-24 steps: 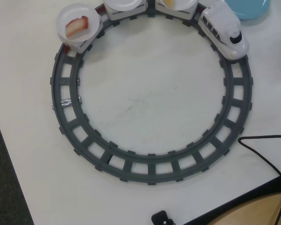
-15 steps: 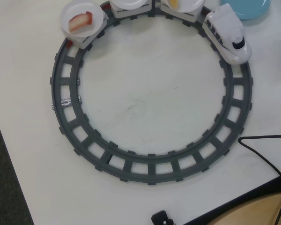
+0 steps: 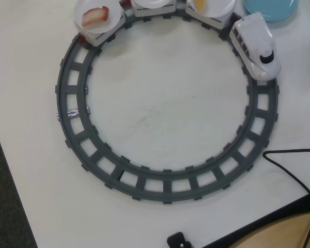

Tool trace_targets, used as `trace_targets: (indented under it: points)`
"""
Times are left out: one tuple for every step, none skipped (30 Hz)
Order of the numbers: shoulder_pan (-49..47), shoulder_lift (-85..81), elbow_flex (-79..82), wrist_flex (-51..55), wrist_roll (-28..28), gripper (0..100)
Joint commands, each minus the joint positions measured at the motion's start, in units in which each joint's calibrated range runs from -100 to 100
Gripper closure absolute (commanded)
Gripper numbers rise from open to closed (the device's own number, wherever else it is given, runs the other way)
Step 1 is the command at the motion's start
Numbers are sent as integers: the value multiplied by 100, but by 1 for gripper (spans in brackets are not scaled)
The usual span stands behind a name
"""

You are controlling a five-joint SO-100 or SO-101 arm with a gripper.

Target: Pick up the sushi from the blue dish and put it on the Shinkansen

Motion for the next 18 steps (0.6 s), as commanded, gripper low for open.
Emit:
trace_targets:
  points:
    - [15,-60,-62,20,8,97]
    - [15,-60,-62,20,8,97]
    - [15,-60,-62,20,8,97]
    - [15,-60,-62,20,8,97]
    - [15,-60,-62,20,13,97]
    - [15,-60,-62,20,13,97]
    - [15,-60,-62,20,13,97]
    - [6,-60,-62,20,13,97]
    - [-12,-60,-62,20,13,97]
    - [-29,-60,-62,20,13,97]
    - [-29,-60,-62,20,13,97]
    - [-29,-60,-62,20,13,97]
    - [-21,-60,-62,20,13,97]
    - [-3,-60,-62,20,8,97]
    - [-29,-60,-62,20,13,97]
    - [-38,-60,-62,20,13,97]
    - [-38,-60,-62,20,13,97]
    - [-38,-60,-62,20,13,97]
